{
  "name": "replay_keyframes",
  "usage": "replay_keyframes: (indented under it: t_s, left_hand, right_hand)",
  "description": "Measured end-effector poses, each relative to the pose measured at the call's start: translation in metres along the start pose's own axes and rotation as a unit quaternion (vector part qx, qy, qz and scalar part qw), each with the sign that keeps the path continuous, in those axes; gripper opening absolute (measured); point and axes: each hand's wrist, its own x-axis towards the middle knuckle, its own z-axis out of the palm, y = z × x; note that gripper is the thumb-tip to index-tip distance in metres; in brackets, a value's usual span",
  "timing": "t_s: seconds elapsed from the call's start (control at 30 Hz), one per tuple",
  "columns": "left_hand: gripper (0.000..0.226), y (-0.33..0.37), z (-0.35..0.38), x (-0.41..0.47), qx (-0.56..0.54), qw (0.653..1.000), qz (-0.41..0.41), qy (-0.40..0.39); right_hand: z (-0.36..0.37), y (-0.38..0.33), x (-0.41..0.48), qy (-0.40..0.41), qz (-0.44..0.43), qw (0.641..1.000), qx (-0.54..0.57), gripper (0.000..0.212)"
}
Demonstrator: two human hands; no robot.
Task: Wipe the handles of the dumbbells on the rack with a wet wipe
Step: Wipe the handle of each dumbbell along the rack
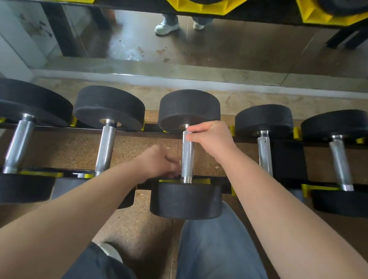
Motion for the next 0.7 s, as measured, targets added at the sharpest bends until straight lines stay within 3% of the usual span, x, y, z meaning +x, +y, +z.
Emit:
replay_keyframes:
  t_s: [0.07,0.2,0.33,0.43,0.5,0.57,0.63,0.7]
  left_hand:
    - [0.011,-0.004,0.001,-0.003,0.062,0.998,-0.011,-0.031]
    - [0.019,0.002,0.003,0.021,-0.18,0.983,-0.042,0.014]
    - [0.016,0.012,0.002,0.044,-0.308,0.95,0.026,0.045]
    - [0.017,0.006,-0.003,0.044,-0.273,0.962,-0.006,-0.026]
    - [0.018,0.001,-0.006,0.037,-0.147,0.981,-0.053,-0.118]
    - [0.018,-0.001,-0.006,0.03,-0.063,0.976,-0.077,-0.192]
    - [0.02,-0.002,-0.002,0.031,-0.093,0.973,-0.071,-0.198]
    - [0.02,-0.001,0.005,0.04,-0.199,0.97,-0.028,-0.141]
  right_hand:
    - [0.001,0.0,0.0,0.002,0.003,1.0,0.006,0.022]
    - [0.0,0.0,0.001,0.001,0.006,1.0,0.014,0.02]
    - [0.002,0.0,0.0,0.009,0.01,1.0,0.012,0.018]
    - [0.0,-0.001,-0.002,0.001,0.016,1.0,0.017,0.018]
    - [-0.002,-0.003,-0.004,-0.006,0.027,0.999,0.034,0.018]
    - [-0.002,-0.005,-0.007,-0.009,0.043,0.998,0.054,0.017]
    - [-0.002,-0.006,-0.011,-0.007,0.051,0.997,0.06,0.018]
    - [-0.002,-0.005,-0.014,0.007,0.044,0.998,0.049,0.021]
